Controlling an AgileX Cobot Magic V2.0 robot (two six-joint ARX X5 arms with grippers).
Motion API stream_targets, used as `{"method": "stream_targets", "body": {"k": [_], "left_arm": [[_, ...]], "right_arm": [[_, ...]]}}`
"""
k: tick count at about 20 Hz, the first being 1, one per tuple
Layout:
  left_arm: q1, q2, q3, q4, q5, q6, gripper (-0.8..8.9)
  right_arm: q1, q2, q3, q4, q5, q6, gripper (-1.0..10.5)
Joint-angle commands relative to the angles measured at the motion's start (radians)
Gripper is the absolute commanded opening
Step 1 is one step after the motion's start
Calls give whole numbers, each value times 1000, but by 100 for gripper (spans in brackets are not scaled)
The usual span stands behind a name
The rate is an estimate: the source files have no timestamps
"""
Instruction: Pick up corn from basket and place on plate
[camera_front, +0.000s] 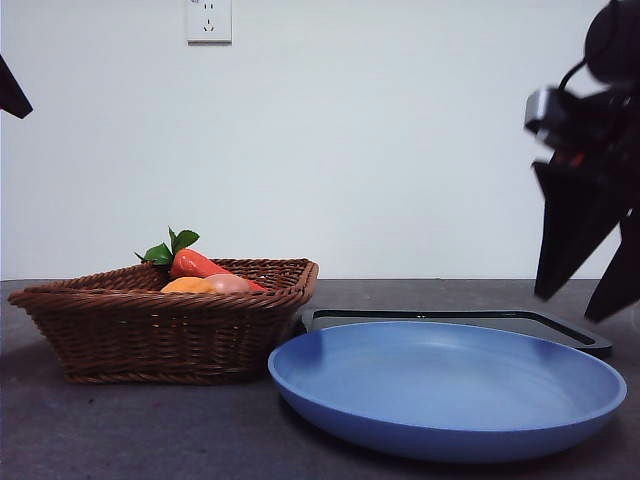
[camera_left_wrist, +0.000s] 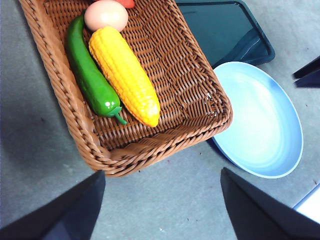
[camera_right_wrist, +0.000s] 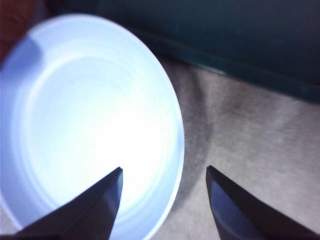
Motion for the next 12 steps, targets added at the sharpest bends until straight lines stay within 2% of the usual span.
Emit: {"method": "stream_targets", "body": {"k": [1,6,12], "left_arm": [[-2,7,15,10,6,-2,378],[-2,7,15,10,6,-2,378],[-2,7,15,12,6,-2,378]], "right_arm": [[13,60,15,23,0,5,264],[19,143,15,42,2,2,259],[29,171,14,49,5,-5,74]]}}
